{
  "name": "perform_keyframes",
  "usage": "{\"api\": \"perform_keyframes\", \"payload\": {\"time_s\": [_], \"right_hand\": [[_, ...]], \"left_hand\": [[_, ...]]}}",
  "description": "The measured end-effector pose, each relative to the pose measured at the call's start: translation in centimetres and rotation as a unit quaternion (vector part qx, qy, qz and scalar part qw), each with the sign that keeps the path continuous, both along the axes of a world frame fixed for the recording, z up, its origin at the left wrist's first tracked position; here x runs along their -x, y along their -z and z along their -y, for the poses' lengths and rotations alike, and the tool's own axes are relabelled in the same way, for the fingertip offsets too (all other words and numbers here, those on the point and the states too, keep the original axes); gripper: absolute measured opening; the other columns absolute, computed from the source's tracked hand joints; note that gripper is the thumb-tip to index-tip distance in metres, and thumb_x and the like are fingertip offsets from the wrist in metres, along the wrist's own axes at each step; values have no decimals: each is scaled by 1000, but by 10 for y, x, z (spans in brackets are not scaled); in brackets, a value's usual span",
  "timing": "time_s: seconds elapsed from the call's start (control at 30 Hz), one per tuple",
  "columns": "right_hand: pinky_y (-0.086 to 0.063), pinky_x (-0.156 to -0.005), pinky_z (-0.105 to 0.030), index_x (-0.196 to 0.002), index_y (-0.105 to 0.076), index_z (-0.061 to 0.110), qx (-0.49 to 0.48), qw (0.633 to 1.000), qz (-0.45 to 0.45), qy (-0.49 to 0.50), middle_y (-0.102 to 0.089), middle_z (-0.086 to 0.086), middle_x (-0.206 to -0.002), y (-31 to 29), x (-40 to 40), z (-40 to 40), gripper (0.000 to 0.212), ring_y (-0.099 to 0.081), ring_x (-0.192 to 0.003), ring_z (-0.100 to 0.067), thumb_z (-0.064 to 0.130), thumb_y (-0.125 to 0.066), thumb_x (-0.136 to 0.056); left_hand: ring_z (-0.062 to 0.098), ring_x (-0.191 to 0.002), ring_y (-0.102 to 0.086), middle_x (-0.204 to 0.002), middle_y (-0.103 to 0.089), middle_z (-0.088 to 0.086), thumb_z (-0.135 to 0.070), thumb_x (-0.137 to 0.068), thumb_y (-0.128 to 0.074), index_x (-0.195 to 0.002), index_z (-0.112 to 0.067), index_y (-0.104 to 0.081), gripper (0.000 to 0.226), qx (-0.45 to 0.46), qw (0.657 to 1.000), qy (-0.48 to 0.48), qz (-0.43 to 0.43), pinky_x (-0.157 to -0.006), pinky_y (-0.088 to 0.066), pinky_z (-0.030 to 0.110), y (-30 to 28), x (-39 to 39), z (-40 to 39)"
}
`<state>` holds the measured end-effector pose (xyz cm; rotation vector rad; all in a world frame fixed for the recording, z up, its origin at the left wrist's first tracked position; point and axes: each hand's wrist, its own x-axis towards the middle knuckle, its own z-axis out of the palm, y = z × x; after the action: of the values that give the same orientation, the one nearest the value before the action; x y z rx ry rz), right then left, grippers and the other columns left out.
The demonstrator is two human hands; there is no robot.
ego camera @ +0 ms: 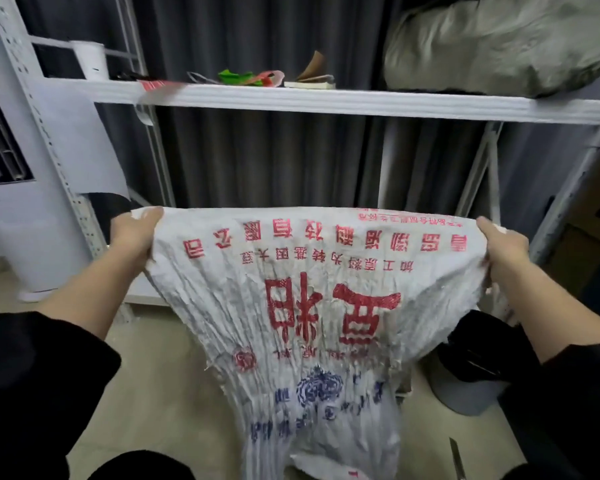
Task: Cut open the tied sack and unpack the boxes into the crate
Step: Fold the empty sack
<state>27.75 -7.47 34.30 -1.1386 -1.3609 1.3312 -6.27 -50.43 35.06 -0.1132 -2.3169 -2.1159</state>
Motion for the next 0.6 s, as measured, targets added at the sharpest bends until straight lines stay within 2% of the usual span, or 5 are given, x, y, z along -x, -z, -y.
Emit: {"api": "perform_keyframes", "payload": {"time_s": [0.23, 0.33, 0.4, 0.5, 0.6], "right_hand": [[-44, -79, -31, -124, -56, -4, -6, 991, 123, 53, -62, -15, -119, -18, -21, -20, 56, -59, -101, -27, 41, -57, -90], [-52, -55, -25, -100, -65, 13, 107, 991, -71, -27, -68, -2, -98, -15, -28, -12, 32, -68, -69, -18, 40, -50, -95], [-55, -58, -29, -85, -69, 18, 122, 968, -161, -151, -74, -2, -92, -16, -35, 3, 33, -72, -65, -16, 44, -50, -90], [-56, -61, -30, -111, -65, 23, 50, 951, 28, -303, -74, 0, -94, -7, -40, 17, 25, -72, -75, -14, 32, -52, -91], [-52, -43, -22, -100, -63, 4, 56, 949, 148, -273, -71, -2, -61, -1, -39, 2, 11, -67, -50, -11, 7, -59, -90]], "left_hand": [[34, -90, -65, -105, -67, 22, -40, -86, -61, -108, 4, -62, 49, 52, 998, -25, -35, -83, -53, 40, -27, -9, -6], [14, -60, -69, -77, -74, 2, -31, -87, -64, -90, -12, -63, 19, -189, 976, 73, 84, -67, -57, 34, -24, -16, -8], [9, -69, -72, -77, -75, -4, -22, -93, -55, -94, -18, -61, 7, -220, 960, 163, 59, -67, -59, 36, -17, -23, -10], [20, -98, -70, -111, -71, 2, -8, -91, -55, -117, -27, -57, 32, -71, 952, 298, 23, -77, -58, 44, -6, -24, -12], [26, -95, -66, -121, -64, 10, -4, -90, -56, -126, -11, -54, 37, 28, 977, 209, 9, -82, -54, 41, -12, -28, -20]]}}
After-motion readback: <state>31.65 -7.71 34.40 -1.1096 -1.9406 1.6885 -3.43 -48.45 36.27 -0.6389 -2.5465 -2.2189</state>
